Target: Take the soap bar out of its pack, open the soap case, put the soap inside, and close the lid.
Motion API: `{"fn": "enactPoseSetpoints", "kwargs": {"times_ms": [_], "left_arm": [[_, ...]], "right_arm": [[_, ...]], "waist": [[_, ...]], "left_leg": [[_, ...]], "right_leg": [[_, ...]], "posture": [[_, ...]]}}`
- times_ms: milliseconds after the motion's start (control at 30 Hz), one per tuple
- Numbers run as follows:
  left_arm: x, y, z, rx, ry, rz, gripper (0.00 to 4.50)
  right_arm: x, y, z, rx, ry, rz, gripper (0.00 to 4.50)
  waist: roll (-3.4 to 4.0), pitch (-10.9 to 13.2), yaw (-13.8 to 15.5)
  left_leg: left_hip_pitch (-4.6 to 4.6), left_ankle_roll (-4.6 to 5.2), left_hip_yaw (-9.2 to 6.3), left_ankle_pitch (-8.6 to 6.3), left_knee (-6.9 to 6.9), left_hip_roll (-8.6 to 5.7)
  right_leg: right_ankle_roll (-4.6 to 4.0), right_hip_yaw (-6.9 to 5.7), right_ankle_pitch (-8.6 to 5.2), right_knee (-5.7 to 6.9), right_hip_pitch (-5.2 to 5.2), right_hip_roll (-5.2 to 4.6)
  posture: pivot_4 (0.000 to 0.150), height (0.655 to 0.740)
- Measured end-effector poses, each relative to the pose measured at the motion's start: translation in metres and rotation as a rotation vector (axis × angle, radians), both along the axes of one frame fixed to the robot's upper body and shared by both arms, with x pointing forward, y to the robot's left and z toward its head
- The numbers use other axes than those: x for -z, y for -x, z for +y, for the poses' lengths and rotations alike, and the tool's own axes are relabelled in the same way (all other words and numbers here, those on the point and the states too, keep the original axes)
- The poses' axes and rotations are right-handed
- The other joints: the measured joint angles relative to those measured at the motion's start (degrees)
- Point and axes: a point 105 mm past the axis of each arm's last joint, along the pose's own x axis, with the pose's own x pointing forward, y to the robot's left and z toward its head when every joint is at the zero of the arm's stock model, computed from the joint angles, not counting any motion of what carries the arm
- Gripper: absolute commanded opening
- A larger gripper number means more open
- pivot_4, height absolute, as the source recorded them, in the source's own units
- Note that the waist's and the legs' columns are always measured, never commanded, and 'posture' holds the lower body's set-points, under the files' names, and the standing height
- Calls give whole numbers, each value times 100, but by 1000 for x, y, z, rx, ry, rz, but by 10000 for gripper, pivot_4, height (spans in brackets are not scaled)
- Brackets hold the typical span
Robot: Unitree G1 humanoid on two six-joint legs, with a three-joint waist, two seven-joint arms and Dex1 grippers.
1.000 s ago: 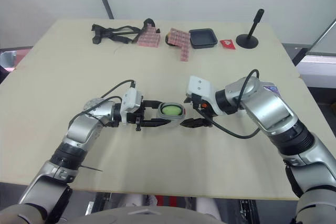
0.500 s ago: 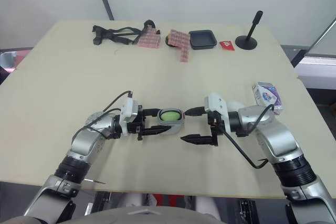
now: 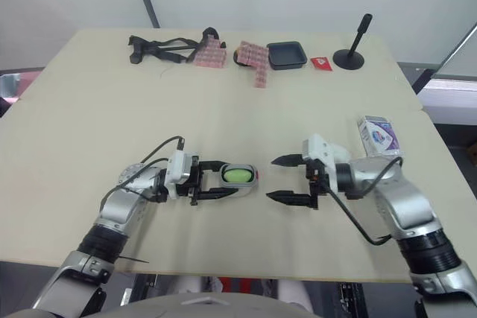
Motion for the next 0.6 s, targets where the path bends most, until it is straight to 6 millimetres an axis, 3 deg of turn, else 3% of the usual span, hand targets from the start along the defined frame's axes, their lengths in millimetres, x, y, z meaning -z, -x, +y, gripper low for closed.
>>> {"fn": "enactPoseSetpoints", "kwargs": {"times_ms": [333, 600], "left_arm": [[-1, -4, 0, 2, 5, 15, 22055], [-1, -4, 0, 1, 6, 17, 22055]], "right_arm": [[-44, -21, -47, 209, 126, 4, 44512], [-48, -24, -52, 239, 134, 4, 44512]], "waist": [[1, 0, 0], [1, 0, 31]], "left_leg": [[2, 1, 0, 0, -3, 2], [0, 1, 0, 0, -3, 3]], "right_leg": [[0, 0, 0, -7, 6, 4], [0, -1, 0, -9, 7, 4]], "posture": [[1500, 7400], [1500, 7400]]}}
